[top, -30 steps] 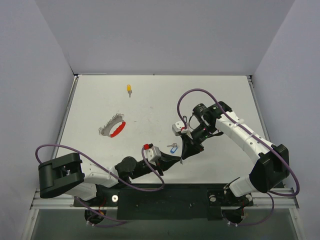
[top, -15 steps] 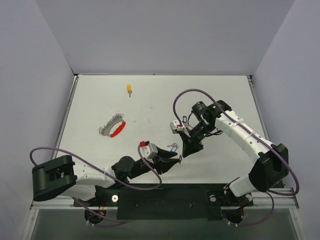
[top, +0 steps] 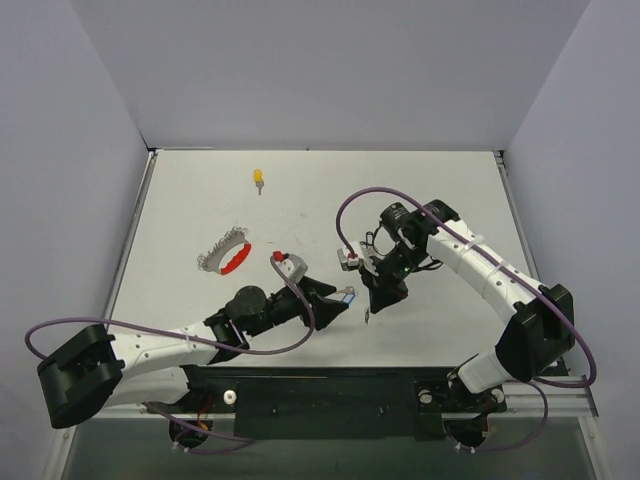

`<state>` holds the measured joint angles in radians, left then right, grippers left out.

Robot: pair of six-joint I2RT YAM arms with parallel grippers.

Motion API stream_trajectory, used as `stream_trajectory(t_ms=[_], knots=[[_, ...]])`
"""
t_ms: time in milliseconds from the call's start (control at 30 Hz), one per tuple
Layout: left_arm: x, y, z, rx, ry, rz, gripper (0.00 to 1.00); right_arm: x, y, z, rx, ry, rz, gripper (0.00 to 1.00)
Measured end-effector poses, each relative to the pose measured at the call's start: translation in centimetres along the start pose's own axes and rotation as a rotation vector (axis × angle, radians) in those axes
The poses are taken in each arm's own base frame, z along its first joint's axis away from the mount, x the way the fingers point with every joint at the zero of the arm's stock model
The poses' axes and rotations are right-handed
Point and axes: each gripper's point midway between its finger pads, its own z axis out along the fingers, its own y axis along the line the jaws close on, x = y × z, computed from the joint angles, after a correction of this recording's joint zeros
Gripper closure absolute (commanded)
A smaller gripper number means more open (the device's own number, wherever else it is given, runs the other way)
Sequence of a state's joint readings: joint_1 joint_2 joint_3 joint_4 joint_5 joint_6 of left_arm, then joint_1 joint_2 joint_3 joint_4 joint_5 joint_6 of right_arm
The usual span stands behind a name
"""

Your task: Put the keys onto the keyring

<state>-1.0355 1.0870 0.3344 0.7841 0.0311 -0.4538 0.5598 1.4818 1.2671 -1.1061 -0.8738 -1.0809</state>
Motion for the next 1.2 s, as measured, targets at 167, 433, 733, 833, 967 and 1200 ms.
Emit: stream_trajectory(t_ms=[167, 433, 733, 833, 967, 1200], knots=[[1.6, -1.0, 1.5, 0.065, 0.085, -0.038, 0.32, 0.0, 0.0, 0.1, -0.002, 0.005, 0.002, 1.00], [3.9, -2.1, 2.3, 0.169, 0.136, -0.057, 0.46, 0.0, 0.0, 0.1, -0.006, 0.005, 0.004, 1.00], [3.7, -2.7, 3.1, 0.215, 0.119, -0.055, 0.51, -0.1, -0.1, 0.2, -0.020, 0.005, 0.006, 1.00], [3.2, -3.0, 3.4, 0.226, 0.107, -0.052, 0.53, -0.1, 0.0, 0.2, -0.023, 0.005, 0.005, 1.00], [3.0, -3.3, 3.8, 0.242, 0.108, -0.048, 0.60, 0.0, 0.0, 0.3, -0.027, 0.008, 0.008, 1.00], [3.4, -3.7, 4.4, 0.269, 0.129, -0.039, 0.69, 0.1, 0.0, 0.3, -0.033, 0.010, 0.008, 1.00]])
